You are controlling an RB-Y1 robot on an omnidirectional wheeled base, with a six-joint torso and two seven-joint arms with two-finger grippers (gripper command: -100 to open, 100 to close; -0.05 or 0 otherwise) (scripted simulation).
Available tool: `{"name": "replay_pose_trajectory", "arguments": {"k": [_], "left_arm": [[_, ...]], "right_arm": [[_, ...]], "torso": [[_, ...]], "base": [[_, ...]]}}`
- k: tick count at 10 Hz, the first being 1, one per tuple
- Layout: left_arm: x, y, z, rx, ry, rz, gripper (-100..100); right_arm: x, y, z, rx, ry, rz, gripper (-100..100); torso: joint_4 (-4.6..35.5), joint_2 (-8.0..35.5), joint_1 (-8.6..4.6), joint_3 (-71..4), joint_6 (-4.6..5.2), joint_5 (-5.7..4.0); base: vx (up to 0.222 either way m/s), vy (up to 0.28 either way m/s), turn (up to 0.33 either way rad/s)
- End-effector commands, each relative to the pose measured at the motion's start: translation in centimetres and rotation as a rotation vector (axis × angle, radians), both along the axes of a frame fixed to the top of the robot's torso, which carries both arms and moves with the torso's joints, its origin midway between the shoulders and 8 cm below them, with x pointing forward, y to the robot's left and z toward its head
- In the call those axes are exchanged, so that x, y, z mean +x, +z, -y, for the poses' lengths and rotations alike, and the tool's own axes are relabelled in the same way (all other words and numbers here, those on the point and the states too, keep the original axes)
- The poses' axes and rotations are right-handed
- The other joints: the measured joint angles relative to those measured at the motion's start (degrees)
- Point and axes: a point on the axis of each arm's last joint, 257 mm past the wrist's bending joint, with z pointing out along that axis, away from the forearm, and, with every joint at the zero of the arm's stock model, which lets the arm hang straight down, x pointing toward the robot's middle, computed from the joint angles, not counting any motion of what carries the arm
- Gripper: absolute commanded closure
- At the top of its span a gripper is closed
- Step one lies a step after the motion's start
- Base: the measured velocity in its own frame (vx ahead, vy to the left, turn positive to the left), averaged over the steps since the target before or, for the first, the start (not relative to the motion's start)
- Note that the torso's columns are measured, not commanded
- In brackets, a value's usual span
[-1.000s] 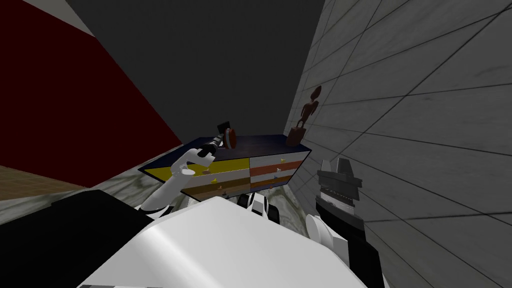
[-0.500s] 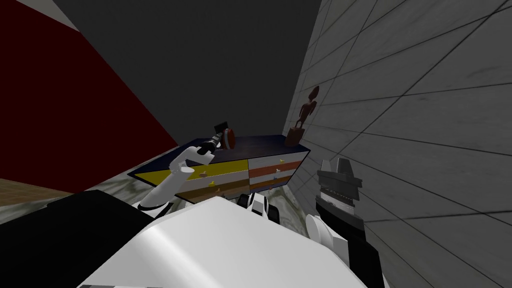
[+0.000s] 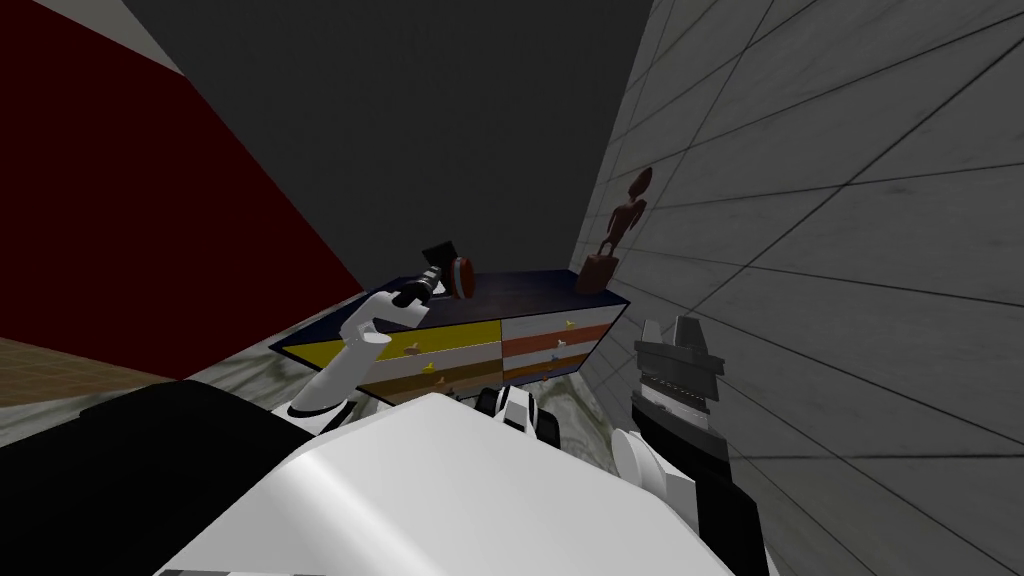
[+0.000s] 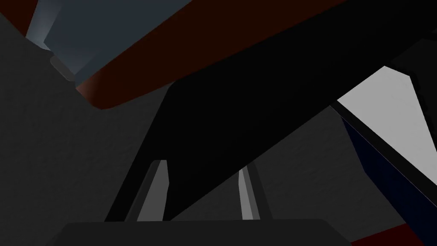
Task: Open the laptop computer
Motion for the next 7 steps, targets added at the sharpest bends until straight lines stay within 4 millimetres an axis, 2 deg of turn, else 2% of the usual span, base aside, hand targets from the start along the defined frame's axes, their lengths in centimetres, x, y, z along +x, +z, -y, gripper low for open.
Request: {"name": "replay_pose_trajectory", "arguments": {"k": [1, 5, 6, 7], "left_arm": [[0.41, -0.74, 0.38, -0.114, -0.016, 0.041, 100], [0.89, -0.75, 0.66, -0.255, -0.031, 0.111, 100], [0.81, -0.97, 0.51, -0.232, -0.026, 0.094, 100], [1.15, -1.55, 0.64, -0.313, -0.036, 0.130, 100]], "right_arm": [[0.00, 0.00, 0.00, 0.000, 0.000, 0.000, 0], [0.00, 0.00, 0.00, 0.000, 0.000, 0.000, 0], [0.00, 0.00, 0.00, 0.000, 0.000, 0.000, 0], [0.00, 0.00, 0.00, 0.000, 0.000, 0.000, 0]], "torso": [[-0.07, -0.15, -0.15, -0.13, -0.07, -0.12], [0.20, -0.07, -0.23, -0.16, -0.18, -0.46], [0.25, 0.05, -0.26, -0.08, -0.20, -0.48], [0.28, 0.10, -0.34, -0.04, -0.20, -0.51]], "base": [[-0.043, 0.032, 0.032], [-0.023, 0.033, 0.031], [-0.005, 0.017, 0.008], [-0.011, 0.033, 0.050]]}}
